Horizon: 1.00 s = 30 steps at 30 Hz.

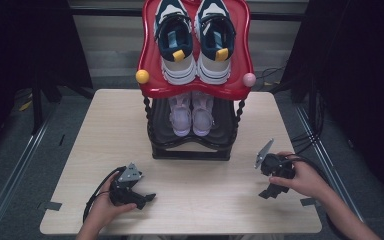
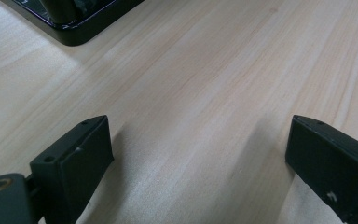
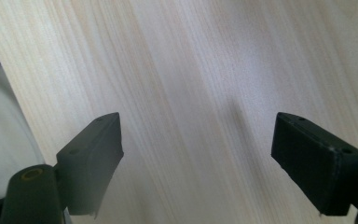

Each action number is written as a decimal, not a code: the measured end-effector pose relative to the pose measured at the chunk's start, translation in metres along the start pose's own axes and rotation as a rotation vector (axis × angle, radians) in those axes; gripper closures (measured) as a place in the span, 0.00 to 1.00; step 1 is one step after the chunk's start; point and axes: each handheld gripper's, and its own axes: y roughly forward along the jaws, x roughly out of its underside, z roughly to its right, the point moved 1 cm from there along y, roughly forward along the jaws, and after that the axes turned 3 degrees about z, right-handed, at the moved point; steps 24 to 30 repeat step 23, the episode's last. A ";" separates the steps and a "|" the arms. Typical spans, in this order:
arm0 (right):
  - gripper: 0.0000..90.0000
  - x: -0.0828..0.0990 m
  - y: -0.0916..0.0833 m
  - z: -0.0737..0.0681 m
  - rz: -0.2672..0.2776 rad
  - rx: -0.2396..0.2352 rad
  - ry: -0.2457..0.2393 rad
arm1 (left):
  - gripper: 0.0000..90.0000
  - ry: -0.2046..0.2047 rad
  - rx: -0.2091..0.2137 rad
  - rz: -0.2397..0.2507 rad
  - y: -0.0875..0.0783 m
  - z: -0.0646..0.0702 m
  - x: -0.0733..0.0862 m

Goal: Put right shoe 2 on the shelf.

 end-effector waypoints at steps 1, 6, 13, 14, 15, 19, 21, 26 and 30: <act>0.18 0.002 0.005 0.000 0.004 0.002 0.000 | 0.07 -0.001 0.000 0.000 0.000 0.000 0.000; 0.18 0.006 0.012 0.001 0.023 -0.002 0.017 | 0.07 0.000 0.000 0.000 0.000 0.000 0.000; 0.18 0.011 0.021 0.000 0.052 0.009 0.016 | 0.07 0.000 0.000 0.000 0.000 0.000 0.000; 0.18 0.012 0.023 -0.001 0.058 -0.008 0.036 | 0.07 0.000 0.000 0.000 0.000 0.000 0.000; 0.18 0.013 0.024 -0.001 0.057 -0.001 0.030 | 0.07 0.000 0.000 0.000 0.000 0.000 0.000; 0.18 0.016 0.028 0.000 0.078 0.014 0.024 | 0.07 0.000 0.000 0.000 0.000 0.000 0.000; 0.17 0.016 0.030 -0.001 0.073 0.014 0.035 | 0.07 0.000 0.000 0.000 0.000 0.000 0.000; 0.18 0.017 0.030 -0.001 0.073 0.011 0.022 | 0.07 0.000 0.000 0.000 0.000 0.000 0.000; 0.18 0.017 0.030 -0.001 0.073 0.011 0.022 | 0.07 0.000 0.000 0.000 0.000 0.000 0.000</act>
